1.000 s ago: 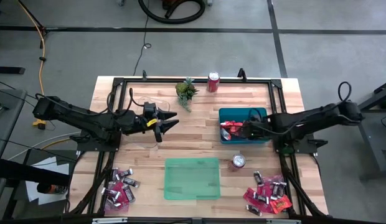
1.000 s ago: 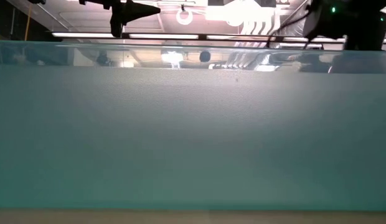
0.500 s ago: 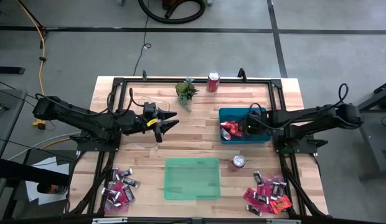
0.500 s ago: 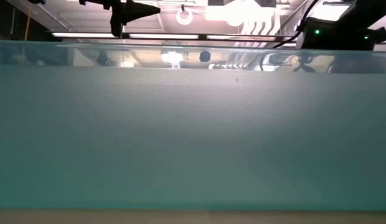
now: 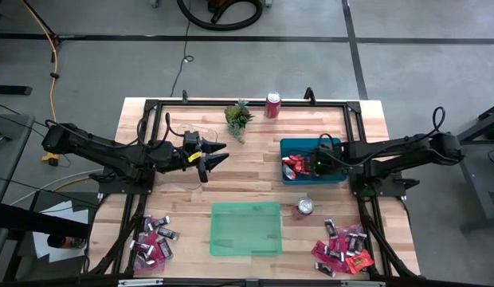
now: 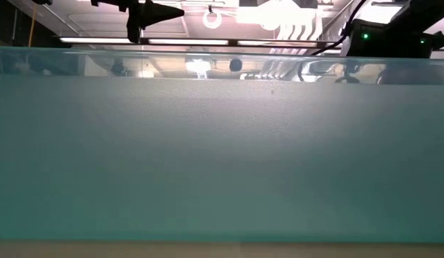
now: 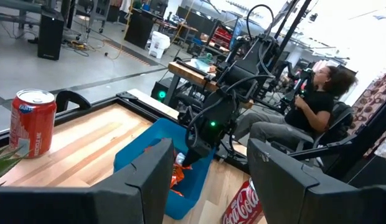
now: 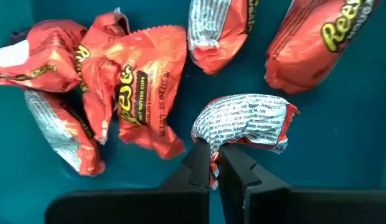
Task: Sort candy
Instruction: Put the orange chocolate into the blue bin
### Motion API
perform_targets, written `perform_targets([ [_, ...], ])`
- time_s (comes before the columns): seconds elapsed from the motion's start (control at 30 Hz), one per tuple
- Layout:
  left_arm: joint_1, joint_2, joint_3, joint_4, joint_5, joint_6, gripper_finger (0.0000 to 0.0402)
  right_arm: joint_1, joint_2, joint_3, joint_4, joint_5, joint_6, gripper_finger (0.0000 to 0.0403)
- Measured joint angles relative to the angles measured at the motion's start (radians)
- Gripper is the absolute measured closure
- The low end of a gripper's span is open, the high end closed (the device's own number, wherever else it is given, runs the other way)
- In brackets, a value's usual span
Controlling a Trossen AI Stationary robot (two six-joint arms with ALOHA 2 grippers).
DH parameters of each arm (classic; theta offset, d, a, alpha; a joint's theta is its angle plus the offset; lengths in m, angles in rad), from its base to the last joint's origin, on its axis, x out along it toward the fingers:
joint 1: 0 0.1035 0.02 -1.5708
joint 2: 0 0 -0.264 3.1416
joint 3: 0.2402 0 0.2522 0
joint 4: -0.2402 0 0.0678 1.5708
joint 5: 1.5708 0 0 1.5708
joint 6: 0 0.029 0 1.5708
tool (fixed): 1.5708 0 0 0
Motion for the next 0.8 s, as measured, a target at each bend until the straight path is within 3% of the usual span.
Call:
perform_targets([
  [0.17, 0.000, 0.000, 0.000, 0.000, 0.000, 0.000, 0.0211, -0.002, 0.000, 0.000, -0.030, 0.012, -0.001, 0.0371],
  [0.33, 0.000, 0.000, 0.000, 0.000, -0.001, 0.000, 0.0211, -0.002, -0.009, 0.010, -0.037, 0.011, -0.042, 0.0296],
  [0.6, 0.000, 0.000, 0.000, -0.001, -0.001, 0.000, 0.0211, -0.007, -0.075, 0.196, -0.250, 0.009, -0.244, 0.0196],
  [0.8, 0.000, 0.000, 0.000, -0.005, -0.001, 0.000, 0.0211, 0.090, -0.132, 0.392, -0.284, -0.159, -0.364, 0.0179],
])
